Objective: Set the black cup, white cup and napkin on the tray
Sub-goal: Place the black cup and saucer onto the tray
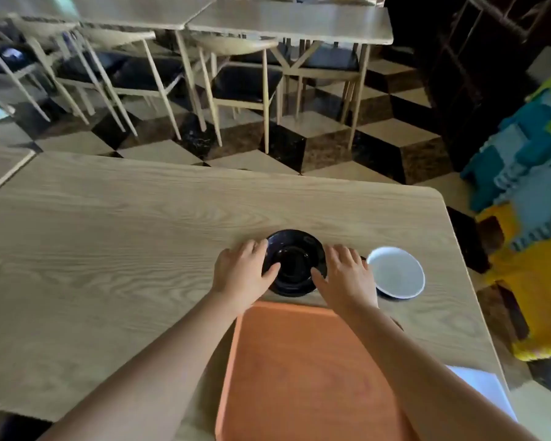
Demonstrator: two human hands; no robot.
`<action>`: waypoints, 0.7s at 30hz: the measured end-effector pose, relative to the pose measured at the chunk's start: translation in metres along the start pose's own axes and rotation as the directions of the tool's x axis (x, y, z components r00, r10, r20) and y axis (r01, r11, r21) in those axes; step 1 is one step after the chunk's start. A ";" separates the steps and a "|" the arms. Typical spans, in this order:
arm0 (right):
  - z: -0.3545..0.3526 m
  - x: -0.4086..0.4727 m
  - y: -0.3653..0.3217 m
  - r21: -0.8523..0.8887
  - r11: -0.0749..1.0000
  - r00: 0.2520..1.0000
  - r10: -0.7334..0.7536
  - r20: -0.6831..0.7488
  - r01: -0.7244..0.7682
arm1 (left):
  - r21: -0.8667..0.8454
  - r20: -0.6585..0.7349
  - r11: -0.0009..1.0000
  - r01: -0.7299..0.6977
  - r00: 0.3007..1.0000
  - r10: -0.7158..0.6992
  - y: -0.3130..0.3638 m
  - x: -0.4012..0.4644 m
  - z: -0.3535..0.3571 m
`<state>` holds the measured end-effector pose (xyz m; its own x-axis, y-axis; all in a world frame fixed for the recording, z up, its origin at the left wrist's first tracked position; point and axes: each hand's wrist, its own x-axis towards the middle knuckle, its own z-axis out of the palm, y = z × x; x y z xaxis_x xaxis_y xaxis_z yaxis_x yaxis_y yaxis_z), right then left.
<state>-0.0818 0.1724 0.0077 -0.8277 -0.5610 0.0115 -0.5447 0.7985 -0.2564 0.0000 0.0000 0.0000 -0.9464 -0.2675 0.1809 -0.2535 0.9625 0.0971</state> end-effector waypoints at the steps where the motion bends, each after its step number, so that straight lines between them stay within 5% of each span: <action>1: 0.008 0.008 0.001 0.016 1.000 0.999 0.018 0.029 -0.019 | -0.001 -0.016 1.000 0.005 1.000 -0.005 -0.003 0.006 0.008; 15: 0.057 0.040 0.010 0.133 0.962 0.963 0.214 0.164 -0.237 | -0.032 0.098 0.993 0.111 0.989 -0.107 -0.023 0.028 0.071; 19: 0.056 0.042 0.011 0.232 0.930 0.954 0.251 0.165 -0.285 | -0.149 0.214 0.956 0.254 0.952 -0.220 -0.022 0.029 0.063; 21: 0.058 0.042 0.011 0.342 0.886 0.948 0.270 0.168 -0.313 | -0.337 0.264 0.888 0.312 0.937 -0.229 -0.023 0.027 0.066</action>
<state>-0.1151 0.1446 -0.0505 -0.9090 -0.3534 -0.2208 -0.1780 0.8084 -0.5610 -0.0328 -0.0262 -0.0615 -0.8816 -0.4587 -0.1109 -0.4529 0.7562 0.4723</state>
